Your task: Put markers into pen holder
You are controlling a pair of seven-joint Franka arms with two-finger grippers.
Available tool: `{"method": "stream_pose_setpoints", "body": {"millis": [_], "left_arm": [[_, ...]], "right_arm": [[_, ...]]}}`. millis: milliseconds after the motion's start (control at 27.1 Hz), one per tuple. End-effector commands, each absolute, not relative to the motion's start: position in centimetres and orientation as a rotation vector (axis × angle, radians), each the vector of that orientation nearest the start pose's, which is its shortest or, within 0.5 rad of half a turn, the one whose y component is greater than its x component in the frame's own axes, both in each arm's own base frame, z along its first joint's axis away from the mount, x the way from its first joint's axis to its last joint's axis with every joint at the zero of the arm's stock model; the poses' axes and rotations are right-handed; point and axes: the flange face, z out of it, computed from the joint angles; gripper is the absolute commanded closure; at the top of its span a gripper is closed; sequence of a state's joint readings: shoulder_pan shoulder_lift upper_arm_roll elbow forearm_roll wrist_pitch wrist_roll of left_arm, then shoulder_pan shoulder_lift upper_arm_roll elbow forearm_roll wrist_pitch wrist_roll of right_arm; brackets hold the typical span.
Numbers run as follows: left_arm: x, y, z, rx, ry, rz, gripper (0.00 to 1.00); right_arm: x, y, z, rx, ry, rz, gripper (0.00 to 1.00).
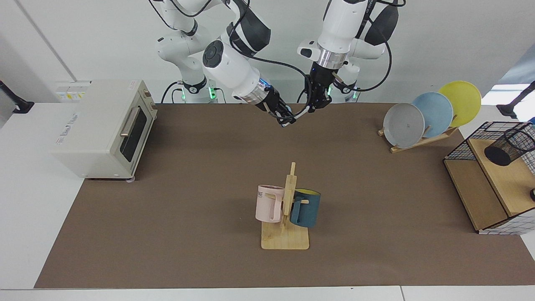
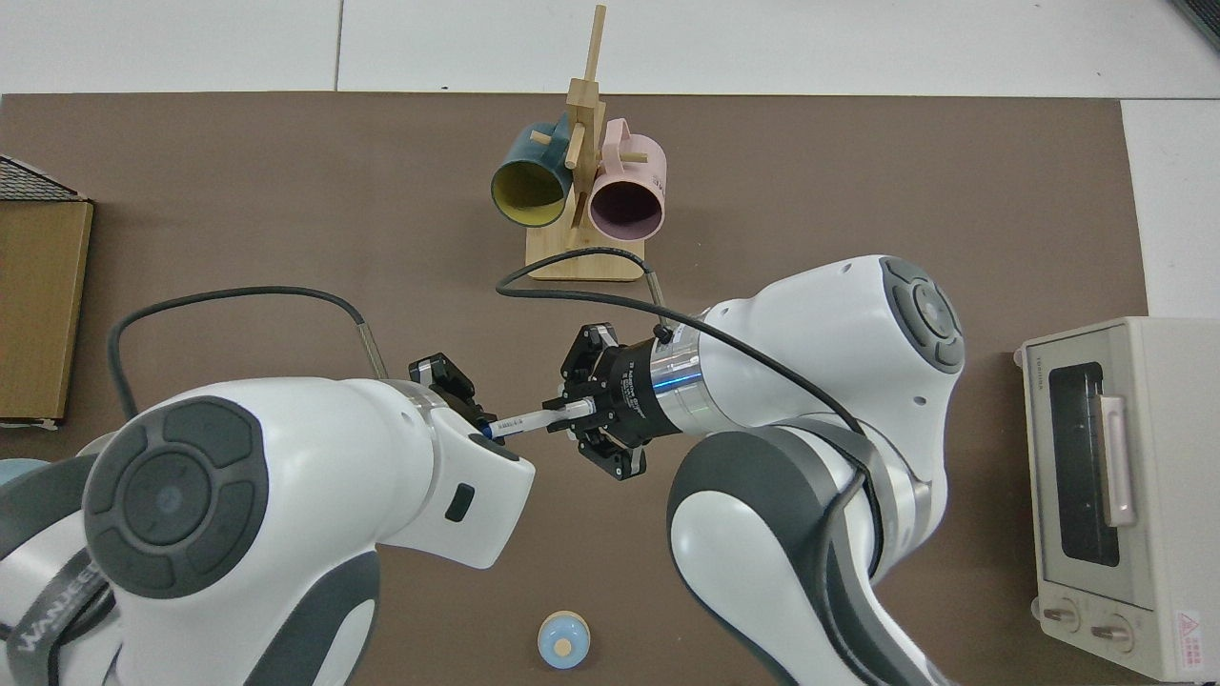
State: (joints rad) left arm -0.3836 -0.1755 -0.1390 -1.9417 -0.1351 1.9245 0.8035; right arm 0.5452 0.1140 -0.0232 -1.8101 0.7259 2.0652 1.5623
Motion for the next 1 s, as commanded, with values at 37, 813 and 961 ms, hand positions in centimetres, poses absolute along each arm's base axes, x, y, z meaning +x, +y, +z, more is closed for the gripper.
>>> {"method": "stream_pose_setpoints", "body": {"millis": [37, 813, 961], "left_arm": [[42.7, -28.5, 57.2, -2.574, 1.961, -0.255, 1.00], [47.5, -14.7, 56.4, -2.668, 1.671, 0.021, 1.00], [48.8, -9.8, 56.2, -2.684, 1.547, 0.056, 1.00]], "right_arm": [[51.8, 33.4, 50.9, -1.990, 1.643, 0.654, 0.00], [52.5, 25.0, 48.7, -2.606, 1.294, 0.421, 0.00], [52.8, 21.0, 48.9, -2.737, 1.136, 0.378, 0.00]]}}
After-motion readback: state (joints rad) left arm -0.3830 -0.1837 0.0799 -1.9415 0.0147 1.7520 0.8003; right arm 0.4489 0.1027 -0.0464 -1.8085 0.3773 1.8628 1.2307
